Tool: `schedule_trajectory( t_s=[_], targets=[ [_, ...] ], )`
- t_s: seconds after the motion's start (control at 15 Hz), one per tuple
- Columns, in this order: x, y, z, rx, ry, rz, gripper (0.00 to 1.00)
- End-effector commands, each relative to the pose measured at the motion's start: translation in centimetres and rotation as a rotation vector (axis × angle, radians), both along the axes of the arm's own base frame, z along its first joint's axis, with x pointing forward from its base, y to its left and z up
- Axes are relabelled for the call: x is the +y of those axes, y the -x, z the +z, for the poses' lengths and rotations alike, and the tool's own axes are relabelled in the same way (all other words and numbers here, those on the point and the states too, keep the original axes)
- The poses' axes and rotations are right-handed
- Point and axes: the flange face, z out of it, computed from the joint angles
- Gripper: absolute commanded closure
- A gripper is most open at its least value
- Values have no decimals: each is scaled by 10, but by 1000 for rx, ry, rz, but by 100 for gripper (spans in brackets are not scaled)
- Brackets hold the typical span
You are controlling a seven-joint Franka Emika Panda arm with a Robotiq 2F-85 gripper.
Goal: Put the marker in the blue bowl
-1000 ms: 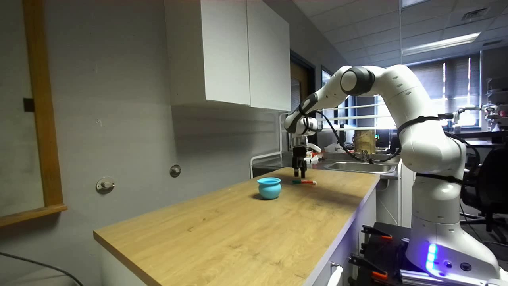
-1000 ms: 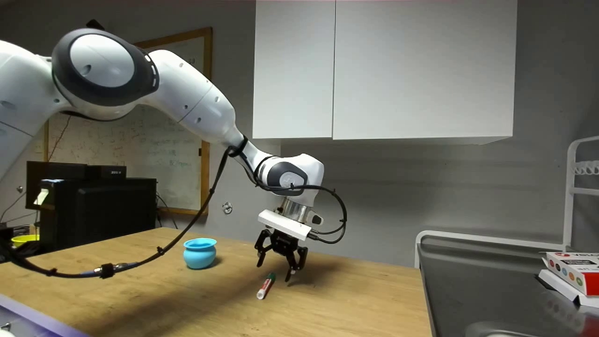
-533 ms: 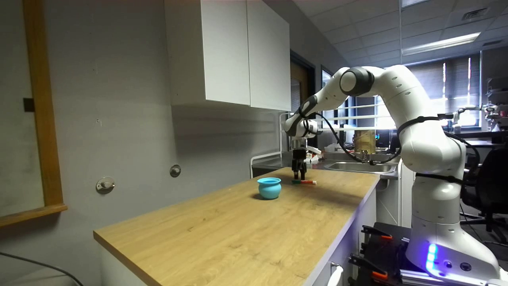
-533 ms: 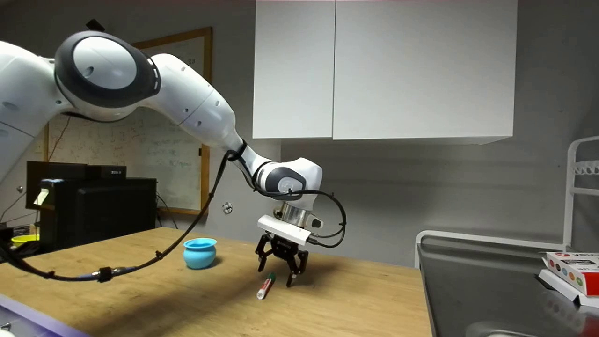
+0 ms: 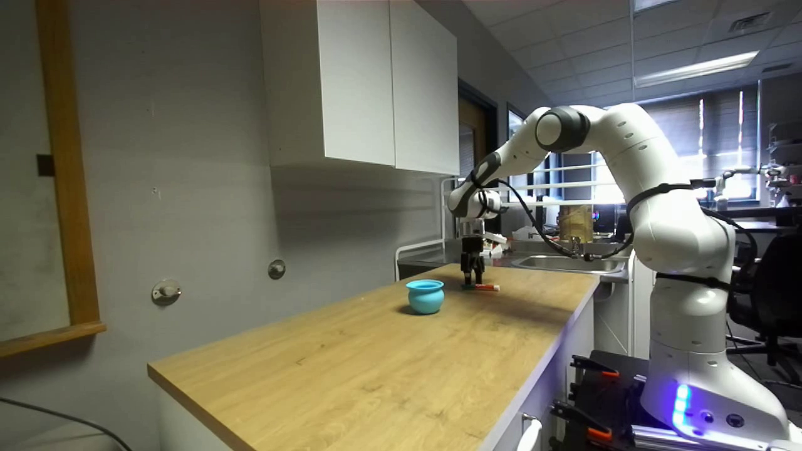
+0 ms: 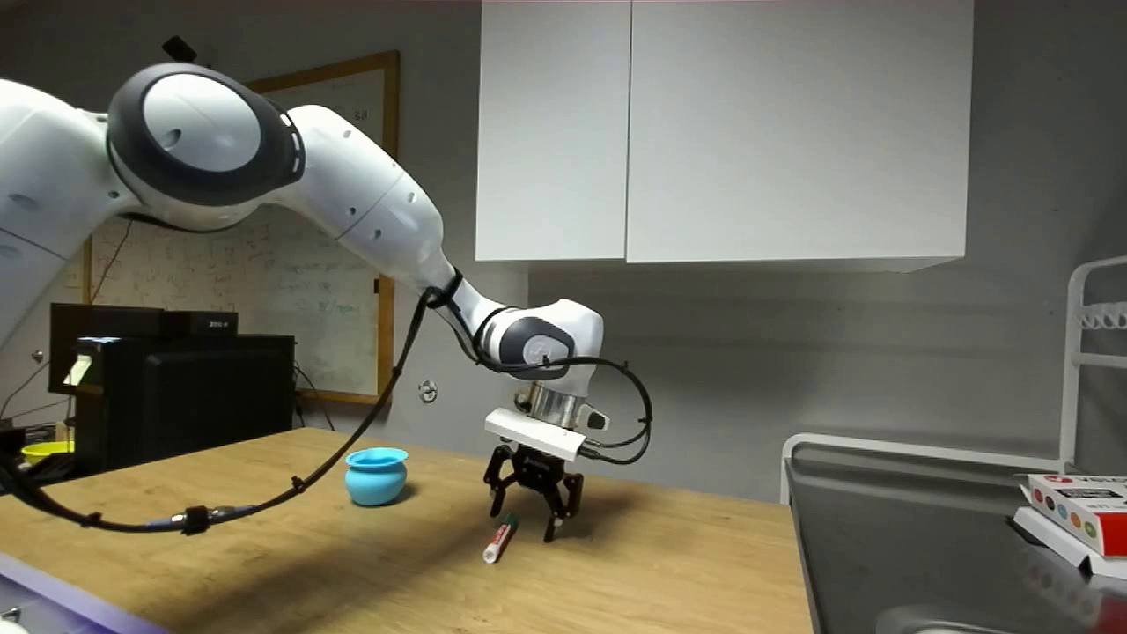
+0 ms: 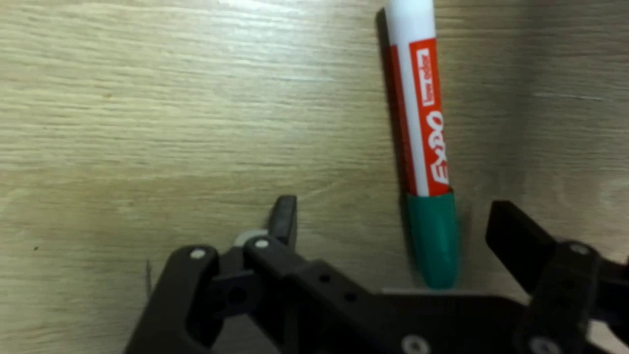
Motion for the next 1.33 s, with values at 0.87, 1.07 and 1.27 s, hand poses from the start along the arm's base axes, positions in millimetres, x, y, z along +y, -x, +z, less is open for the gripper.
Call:
schedule_trajectory(
  t_s=[0.87, 1.07, 1.27],
  targets=[
    [1, -7, -6, 39, 203, -18, 63],
    [6, -9, 0, 35, 222, -19, 86],
    [13, -11, 11, 15, 244, -34, 97]
  ],
)
